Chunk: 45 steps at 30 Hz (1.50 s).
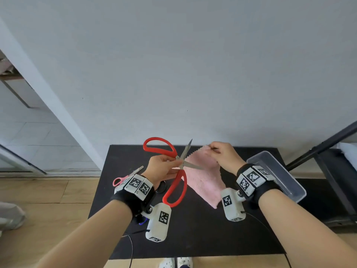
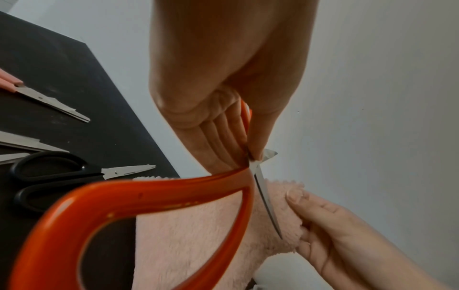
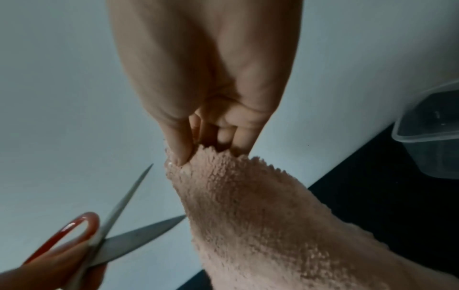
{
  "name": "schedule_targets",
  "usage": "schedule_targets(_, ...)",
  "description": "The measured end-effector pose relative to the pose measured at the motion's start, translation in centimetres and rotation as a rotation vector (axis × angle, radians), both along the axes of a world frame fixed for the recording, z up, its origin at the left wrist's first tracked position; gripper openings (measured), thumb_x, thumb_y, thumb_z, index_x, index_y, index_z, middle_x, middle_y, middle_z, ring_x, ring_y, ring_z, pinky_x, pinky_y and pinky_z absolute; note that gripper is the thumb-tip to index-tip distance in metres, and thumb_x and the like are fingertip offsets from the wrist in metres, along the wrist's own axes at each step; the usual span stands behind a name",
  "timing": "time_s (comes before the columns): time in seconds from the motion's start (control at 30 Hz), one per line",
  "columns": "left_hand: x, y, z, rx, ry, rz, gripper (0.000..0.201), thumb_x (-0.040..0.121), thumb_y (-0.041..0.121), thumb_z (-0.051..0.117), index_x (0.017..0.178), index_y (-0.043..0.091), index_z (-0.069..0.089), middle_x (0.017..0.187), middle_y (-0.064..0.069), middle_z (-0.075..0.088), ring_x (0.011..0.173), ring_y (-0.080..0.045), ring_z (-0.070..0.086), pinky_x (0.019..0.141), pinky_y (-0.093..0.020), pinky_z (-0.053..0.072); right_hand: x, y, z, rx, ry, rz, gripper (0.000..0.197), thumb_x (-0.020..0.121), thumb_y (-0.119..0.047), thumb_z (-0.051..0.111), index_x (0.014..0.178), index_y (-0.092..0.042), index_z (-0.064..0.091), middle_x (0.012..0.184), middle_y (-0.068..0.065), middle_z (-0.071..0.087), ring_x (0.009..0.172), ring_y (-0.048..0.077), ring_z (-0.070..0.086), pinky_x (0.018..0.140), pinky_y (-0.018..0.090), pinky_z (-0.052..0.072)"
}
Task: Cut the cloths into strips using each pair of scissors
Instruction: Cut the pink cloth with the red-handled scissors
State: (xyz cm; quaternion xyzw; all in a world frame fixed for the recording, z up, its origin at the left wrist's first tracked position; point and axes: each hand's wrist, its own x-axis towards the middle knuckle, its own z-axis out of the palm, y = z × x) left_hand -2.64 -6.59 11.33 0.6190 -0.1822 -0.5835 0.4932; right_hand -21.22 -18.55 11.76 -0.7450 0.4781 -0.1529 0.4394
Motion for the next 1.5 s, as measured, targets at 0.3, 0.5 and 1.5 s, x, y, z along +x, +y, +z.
schedule_targets(0.3,-2.4,-0.6,2.1,-0.039,-0.044,0.018,0.031,0.082,0.011,0.073,0.107,-0.004,0.062,0.094,-0.017,0.073,0.08,-0.026,0.072,0.073,-0.033,0.06,-0.7,0.9,2.6,0.005,-0.137,0.11,0.015,0.087,-0.021,0.067,0.096,-0.01,0.072,0.091,-0.002,0.071,0.085,-0.003,0.063,0.072,0.006,0.042)
schedule_targets(0.5,-3.3,-1.2,2.8,-0.048,-0.042,0.021,0.031,0.082,0.01,0.073,0.108,-0.003,0.062,0.089,-0.015,0.073,0.069,-0.021,0.072,0.061,-0.026,0.058,-1.3,0.4,2.4,-0.066,-0.106,0.163,0.023,0.079,-0.036,0.075,0.089,-0.015,0.078,0.083,-0.006,0.075,0.084,0.007,0.068,0.076,0.02,0.051)
schedule_targets(1.5,-3.5,-1.8,-0.4,0.024,-0.171,-0.035,0.03,0.081,0.012,0.075,0.103,-0.006,0.064,0.098,-0.022,0.071,0.085,-0.03,0.072,0.069,-0.029,0.06,-0.1,-0.7,-0.8,0.247,0.128,0.296,0.025,0.077,-0.036,0.076,0.091,-0.015,0.077,0.063,-0.011,0.06,0.053,-0.003,0.049,0.054,0.012,0.037)
